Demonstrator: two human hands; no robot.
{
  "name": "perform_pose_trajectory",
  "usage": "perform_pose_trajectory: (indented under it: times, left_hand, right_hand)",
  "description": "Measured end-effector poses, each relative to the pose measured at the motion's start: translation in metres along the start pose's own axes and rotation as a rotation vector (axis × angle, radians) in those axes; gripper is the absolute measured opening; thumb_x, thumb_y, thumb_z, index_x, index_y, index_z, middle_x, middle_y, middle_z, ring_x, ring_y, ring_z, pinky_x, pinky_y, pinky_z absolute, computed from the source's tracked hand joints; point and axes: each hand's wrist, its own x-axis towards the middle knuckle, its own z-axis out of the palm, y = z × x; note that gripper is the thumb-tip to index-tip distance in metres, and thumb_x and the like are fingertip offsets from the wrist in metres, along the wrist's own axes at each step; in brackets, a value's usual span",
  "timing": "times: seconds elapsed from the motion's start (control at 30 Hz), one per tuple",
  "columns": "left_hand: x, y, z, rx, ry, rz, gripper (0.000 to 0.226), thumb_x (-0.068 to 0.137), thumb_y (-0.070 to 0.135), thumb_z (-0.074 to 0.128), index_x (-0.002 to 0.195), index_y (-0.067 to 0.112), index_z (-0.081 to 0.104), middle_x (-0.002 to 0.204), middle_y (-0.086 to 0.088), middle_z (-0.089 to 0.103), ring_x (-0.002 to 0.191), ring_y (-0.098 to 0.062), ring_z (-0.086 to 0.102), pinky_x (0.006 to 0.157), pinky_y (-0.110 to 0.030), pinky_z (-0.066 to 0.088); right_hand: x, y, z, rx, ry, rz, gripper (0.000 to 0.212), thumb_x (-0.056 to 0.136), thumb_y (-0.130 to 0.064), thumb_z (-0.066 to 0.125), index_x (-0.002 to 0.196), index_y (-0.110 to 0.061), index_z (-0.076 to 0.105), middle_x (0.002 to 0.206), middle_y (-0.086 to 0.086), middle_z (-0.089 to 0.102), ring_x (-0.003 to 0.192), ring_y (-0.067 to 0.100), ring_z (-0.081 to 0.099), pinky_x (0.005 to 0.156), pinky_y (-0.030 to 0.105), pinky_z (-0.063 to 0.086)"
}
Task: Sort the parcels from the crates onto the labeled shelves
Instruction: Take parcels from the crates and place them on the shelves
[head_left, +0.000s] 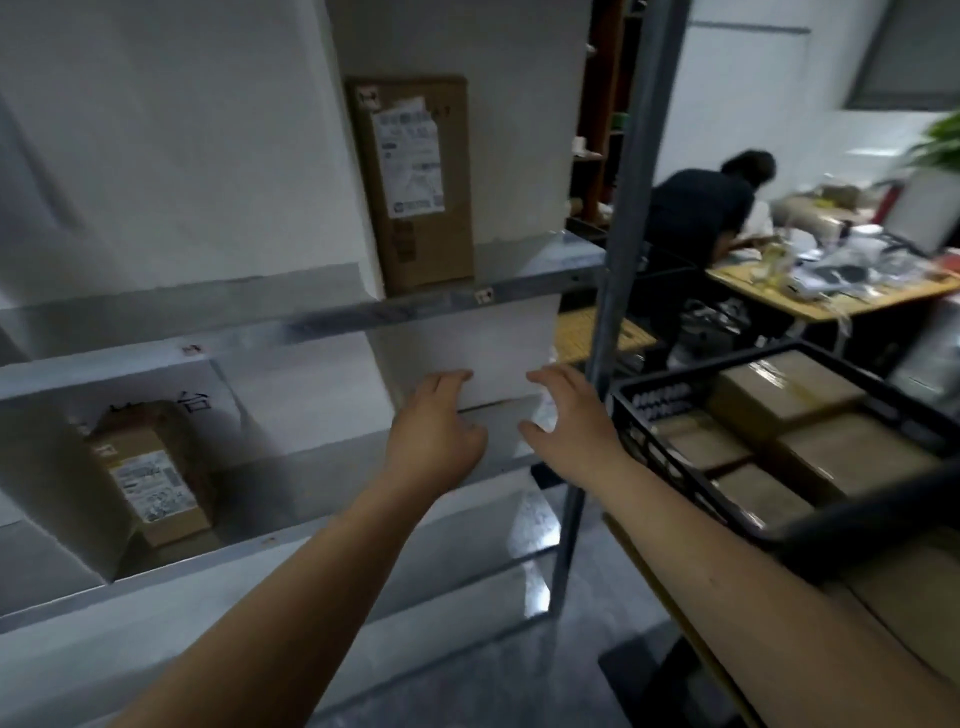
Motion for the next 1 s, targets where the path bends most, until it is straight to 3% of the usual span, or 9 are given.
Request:
perform_pose_trajectory:
  times: [0.13,0.3,0.43,0.53,0.63,0.77,1.0]
  left_hand:
    - [-0.029,0.038,0.050,-0.063,-0.152,0.155,0.065,0.091,0.034,0.069,0.152,0.028,0.046,0.152,0.000,0.048,0.137,-0.023,0.047,0.108,-0.038,0.044]
    - [-0.057,0.109,0.106,-0.109,-0.324,0.341,0.062,0.093,0.038,0.066,0.151,0.029,0.046,0.151,0.002,0.046,0.134,-0.023,0.049,0.104,-0.042,0.050]
    - [-0.071,0.163,0.147,-0.133,-0.467,0.482,0.059,0.095,0.040,0.064,0.150,0.032,0.046,0.153,0.006,0.043,0.140,-0.020,0.041,0.108,-0.042,0.047]
    - [-0.077,0.201,0.177,-0.156,-0.536,0.588,0.057,0.096,0.041,0.065,0.150,0.032,0.048,0.151,0.007,0.046,0.139,-0.019,0.043,0.109,-0.042,0.047]
    - [-0.077,0.239,0.208,-0.184,-0.584,0.655,0.058,0.095,0.041,0.067,0.149,0.034,0.047,0.150,0.007,0.047,0.135,-0.017,0.047,0.107,-0.040,0.049]
    - [-0.073,0.283,0.253,-0.187,-0.632,0.725,0.059,0.094,0.038,0.067,0.150,0.032,0.048,0.150,0.007,0.047,0.135,-0.016,0.048,0.108,-0.039,0.048]
    - [-0.071,0.328,0.341,0.002,-0.933,0.765,0.064,0.090,0.036,0.068,0.150,0.034,0.046,0.156,0.006,0.039,0.138,-0.020,0.045,0.104,-0.043,0.051]
  right_hand:
    - [-0.080,0.043,-0.038,-0.174,0.086,0.251,0.049,0.089,-0.026,0.076,0.135,-0.022,0.061,0.137,-0.002,0.051,0.126,0.020,0.049,0.102,0.032,0.045]
    - [-0.172,0.085,-0.097,-0.263,0.194,0.521,0.047,0.093,-0.028,0.074,0.137,-0.025,0.059,0.142,-0.005,0.048,0.131,0.017,0.045,0.102,0.026,0.039]
    - [-0.225,0.111,-0.136,-0.276,0.295,0.646,0.047,0.093,-0.031,0.072,0.138,-0.027,0.059,0.145,-0.008,0.047,0.134,0.016,0.047,0.111,0.036,0.044]
    - [-0.254,0.130,-0.159,-0.283,0.357,0.751,0.043,0.094,-0.028,0.070,0.136,-0.027,0.061,0.144,-0.009,0.049,0.133,0.014,0.046,0.104,0.025,0.038]
    - [-0.273,0.157,-0.180,-0.290,0.391,0.858,0.043,0.094,-0.029,0.070,0.136,-0.026,0.061,0.147,-0.006,0.048,0.136,0.015,0.044,0.105,0.023,0.033]
    - [-0.288,0.197,-0.203,-0.256,0.363,0.987,0.057,0.092,-0.034,0.072,0.146,-0.027,0.054,0.152,0.000,0.044,0.141,0.022,0.041,0.112,0.034,0.038]
    - [-0.321,0.257,-0.212,-0.193,0.178,1.217,0.068,0.088,-0.036,0.074,0.151,-0.024,0.050,0.155,0.005,0.044,0.140,0.026,0.043,0.111,0.036,0.040]
